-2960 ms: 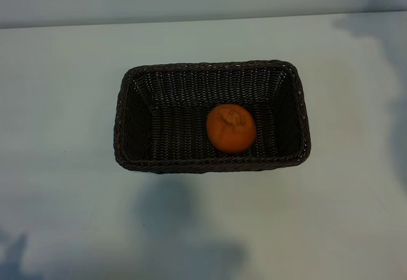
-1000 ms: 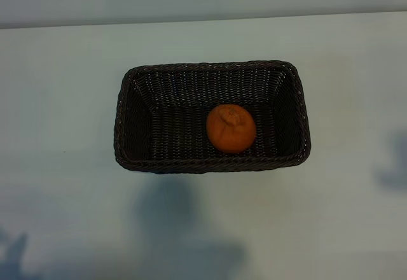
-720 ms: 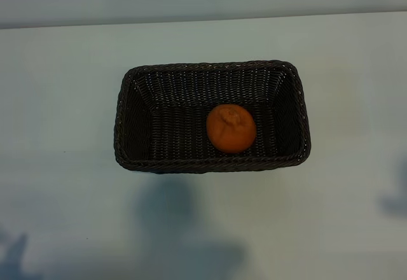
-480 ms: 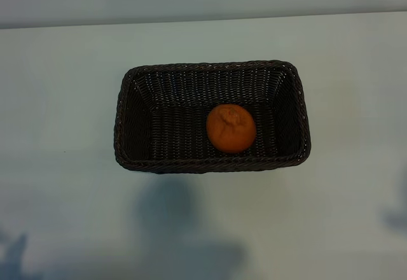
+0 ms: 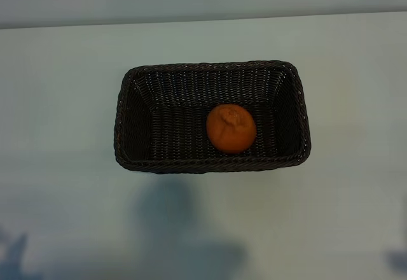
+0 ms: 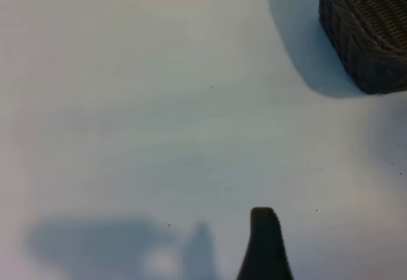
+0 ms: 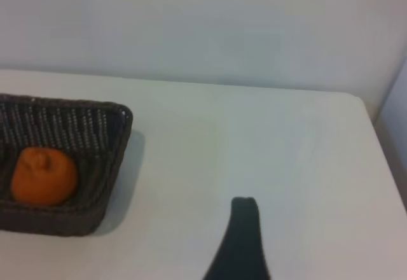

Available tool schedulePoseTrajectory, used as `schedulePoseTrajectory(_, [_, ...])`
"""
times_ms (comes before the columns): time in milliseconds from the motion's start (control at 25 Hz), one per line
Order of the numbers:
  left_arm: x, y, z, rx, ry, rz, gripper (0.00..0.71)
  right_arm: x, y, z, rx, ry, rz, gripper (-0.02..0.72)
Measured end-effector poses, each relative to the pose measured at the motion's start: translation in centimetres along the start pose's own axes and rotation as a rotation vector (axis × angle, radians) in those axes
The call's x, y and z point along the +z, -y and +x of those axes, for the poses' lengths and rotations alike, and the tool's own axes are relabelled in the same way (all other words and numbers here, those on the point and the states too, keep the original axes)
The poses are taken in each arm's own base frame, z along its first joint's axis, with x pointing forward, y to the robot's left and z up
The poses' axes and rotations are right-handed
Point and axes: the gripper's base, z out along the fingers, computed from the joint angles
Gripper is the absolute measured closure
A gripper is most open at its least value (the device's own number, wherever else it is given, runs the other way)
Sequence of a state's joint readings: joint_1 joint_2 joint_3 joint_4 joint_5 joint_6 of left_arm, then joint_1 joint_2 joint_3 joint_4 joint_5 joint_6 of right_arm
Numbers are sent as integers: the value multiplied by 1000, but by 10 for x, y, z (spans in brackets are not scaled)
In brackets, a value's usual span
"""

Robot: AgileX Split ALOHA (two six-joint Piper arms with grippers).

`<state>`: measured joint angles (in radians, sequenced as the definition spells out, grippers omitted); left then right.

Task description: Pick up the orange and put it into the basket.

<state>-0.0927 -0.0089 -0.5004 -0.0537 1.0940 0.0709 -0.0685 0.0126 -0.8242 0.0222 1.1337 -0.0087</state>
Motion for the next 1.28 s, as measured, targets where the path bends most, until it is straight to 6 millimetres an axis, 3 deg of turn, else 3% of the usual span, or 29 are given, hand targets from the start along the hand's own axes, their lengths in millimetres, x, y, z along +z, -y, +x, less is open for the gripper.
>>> schedulePoseTrajectory(600, [0, 0, 0, 0, 0, 0, 172, 58, 1, 58, 2, -228, -6, 109])
schedulePoseTrajectory(1280, [0, 0, 0, -1, 0, 0, 172, 60, 6, 65, 17, -277, 55, 109])
